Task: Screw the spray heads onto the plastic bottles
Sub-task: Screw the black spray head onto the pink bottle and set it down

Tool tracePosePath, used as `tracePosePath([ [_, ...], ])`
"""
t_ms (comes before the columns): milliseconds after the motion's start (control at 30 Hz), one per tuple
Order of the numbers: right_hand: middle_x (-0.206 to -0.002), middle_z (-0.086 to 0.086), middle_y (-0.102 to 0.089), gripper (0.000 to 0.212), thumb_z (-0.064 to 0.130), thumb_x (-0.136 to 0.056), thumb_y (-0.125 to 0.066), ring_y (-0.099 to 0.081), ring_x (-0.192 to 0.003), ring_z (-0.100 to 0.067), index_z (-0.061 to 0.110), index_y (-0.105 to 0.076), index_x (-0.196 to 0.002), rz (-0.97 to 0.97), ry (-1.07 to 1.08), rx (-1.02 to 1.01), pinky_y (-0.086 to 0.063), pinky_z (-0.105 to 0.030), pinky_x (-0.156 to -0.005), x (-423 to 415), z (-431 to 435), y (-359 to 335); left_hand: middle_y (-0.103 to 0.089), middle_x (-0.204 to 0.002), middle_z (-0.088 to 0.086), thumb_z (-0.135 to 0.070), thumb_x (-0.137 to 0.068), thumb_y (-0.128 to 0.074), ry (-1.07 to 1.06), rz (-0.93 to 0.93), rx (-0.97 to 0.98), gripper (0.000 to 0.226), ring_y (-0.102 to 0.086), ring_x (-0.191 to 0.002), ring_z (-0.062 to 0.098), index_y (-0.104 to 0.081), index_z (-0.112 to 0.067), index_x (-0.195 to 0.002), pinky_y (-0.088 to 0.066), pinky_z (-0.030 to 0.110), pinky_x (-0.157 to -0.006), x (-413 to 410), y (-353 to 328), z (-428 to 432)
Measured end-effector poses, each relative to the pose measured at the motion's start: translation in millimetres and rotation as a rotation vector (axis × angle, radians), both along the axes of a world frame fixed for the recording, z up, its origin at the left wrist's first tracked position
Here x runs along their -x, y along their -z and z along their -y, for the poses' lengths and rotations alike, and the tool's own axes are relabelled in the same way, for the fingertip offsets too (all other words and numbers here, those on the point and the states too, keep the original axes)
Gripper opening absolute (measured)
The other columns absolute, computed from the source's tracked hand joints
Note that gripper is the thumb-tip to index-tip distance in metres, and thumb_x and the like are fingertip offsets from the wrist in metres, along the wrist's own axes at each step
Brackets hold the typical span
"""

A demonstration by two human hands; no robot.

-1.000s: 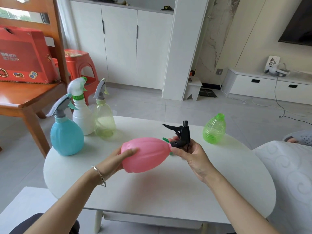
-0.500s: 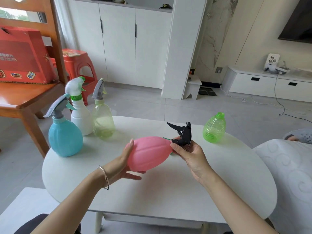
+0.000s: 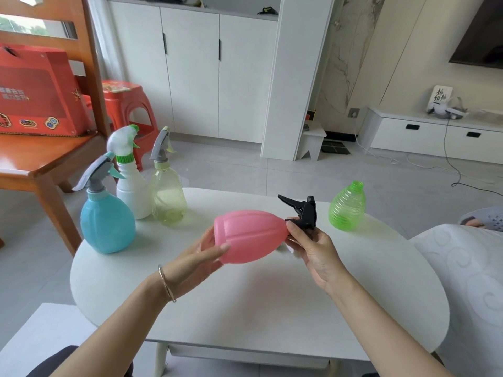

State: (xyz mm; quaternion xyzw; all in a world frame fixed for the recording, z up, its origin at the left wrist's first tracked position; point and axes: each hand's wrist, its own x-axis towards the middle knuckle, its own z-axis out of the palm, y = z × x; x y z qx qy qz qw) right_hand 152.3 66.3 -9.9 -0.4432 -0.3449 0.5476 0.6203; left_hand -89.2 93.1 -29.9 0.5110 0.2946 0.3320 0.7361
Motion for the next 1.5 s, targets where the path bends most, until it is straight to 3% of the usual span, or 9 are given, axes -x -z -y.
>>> tracePosePath([
  [100,-0.086,0.002,-0.073,0.019,0.012,-0.074,-0.071,-0.067,-0.081,-0.012,0.014,-0.069,-0.092,0.055,-0.021,-0.002,-0.056,-0.022,-0.075,4,1,3,-0.062,-0.127,0.013,-0.070,-0.073,-0.056,-0.002,-0.083,0.154,0.067,-0.066,-0.107,0.032,-0.048,-0.033,-0.128,-0.058,0.040,-0.080,-5,0,5],
  [233,-0.094,-0.003,-0.071,0.024,0.015,-0.072,-0.071,-0.065,-0.090,-0.016,0.012,-0.069,-0.095,0.048,-0.026,-0.028,-0.055,-0.026,-0.083,3,1,-1,-0.059,-0.127,0.007,-0.047,-0.074,-0.065,-0.144,-0.104,-0.038,0.046,-0.070,-0.100,0.023,-0.050,-0.041,-0.117,-0.059,0.032,-0.073,-6,3,2],
  [400,-0.106,-0.004,-0.071,0.035,0.026,-0.068,-0.072,-0.064,-0.101,-0.015,0.016,-0.070,-0.102,0.086,-0.066,-0.067,-0.049,-0.030,-0.094,4,3,-6,-0.066,-0.121,0.011,-0.067,-0.054,-0.076,-0.094,-0.104,0.098,0.080,-0.070,-0.099,0.034,-0.050,-0.036,-0.123,-0.059,0.034,-0.068,-4,5,1],
  [567,-0.113,0.002,-0.072,0.037,0.039,-0.067,-0.072,-0.062,-0.108,-0.011,0.022,-0.070,-0.100,0.172,-0.101,-0.098,-0.041,-0.033,-0.098,17,4,-6,-0.073,-0.106,0.009,-0.058,-0.041,-0.087,-0.093,-0.048,0.223,0.093,-0.072,-0.093,0.026,-0.054,-0.026,-0.122,-0.059,0.037,-0.066,-8,9,2],
  [1033,-0.096,-0.002,-0.075,0.008,0.016,-0.083,-0.067,-0.068,-0.093,-0.008,0.013,-0.069,-0.090,0.095,0.030,-0.158,-0.052,-0.017,-0.082,64,-8,-20,-0.064,-0.120,0.006,-0.059,-0.032,-0.089,-0.327,0.006,0.040,0.096,-0.070,-0.098,0.019,-0.055,-0.031,-0.118,-0.059,0.035,-0.066,18,-12,8],
  [1133,-0.110,-0.001,-0.072,0.034,0.023,-0.079,-0.071,-0.065,-0.105,-0.005,0.004,-0.065,-0.107,0.198,-0.052,-0.213,-0.045,-0.021,-0.101,81,-9,-32,-0.067,-0.111,0.010,-0.054,-0.030,-0.091,-0.301,0.128,0.189,0.098,-0.072,-0.089,0.024,-0.056,-0.027,-0.118,-0.060,0.035,-0.061,33,-17,9],
  [1200,-0.124,0.007,-0.065,0.053,0.030,-0.077,-0.075,-0.057,-0.117,-0.001,0.017,-0.057,-0.124,0.263,-0.230,-0.234,-0.044,-0.018,-0.100,94,-10,-36,-0.070,-0.105,0.015,-0.050,-0.035,-0.091,-0.272,0.268,0.294,0.095,-0.070,-0.089,0.033,-0.056,-0.024,-0.119,-0.061,0.036,-0.057,45,-20,9],
  [1300,-0.136,0.013,-0.054,0.068,0.038,-0.071,-0.078,-0.046,-0.129,-0.005,0.034,-0.047,-0.131,0.422,-0.436,-0.207,-0.040,-0.034,-0.107,120,-10,-33,-0.071,-0.104,0.019,-0.052,-0.042,-0.089,-0.239,0.404,0.374,0.090,-0.069,-0.091,0.040,-0.056,-0.021,-0.121,-0.061,0.039,-0.058,58,-23,12],
  [1500,-0.130,0.004,-0.057,0.081,0.037,-0.063,-0.083,-0.055,-0.120,-0.012,0.035,-0.041,-0.133,0.488,-0.442,-0.240,-0.052,-0.034,-0.095,160,-11,-29,-0.073,-0.101,0.016,-0.062,-0.046,-0.083,-0.254,0.374,0.336,0.082,-0.071,-0.086,0.031,-0.063,-0.020,-0.113,-0.061,0.043,-0.067,76,-20,15],
])
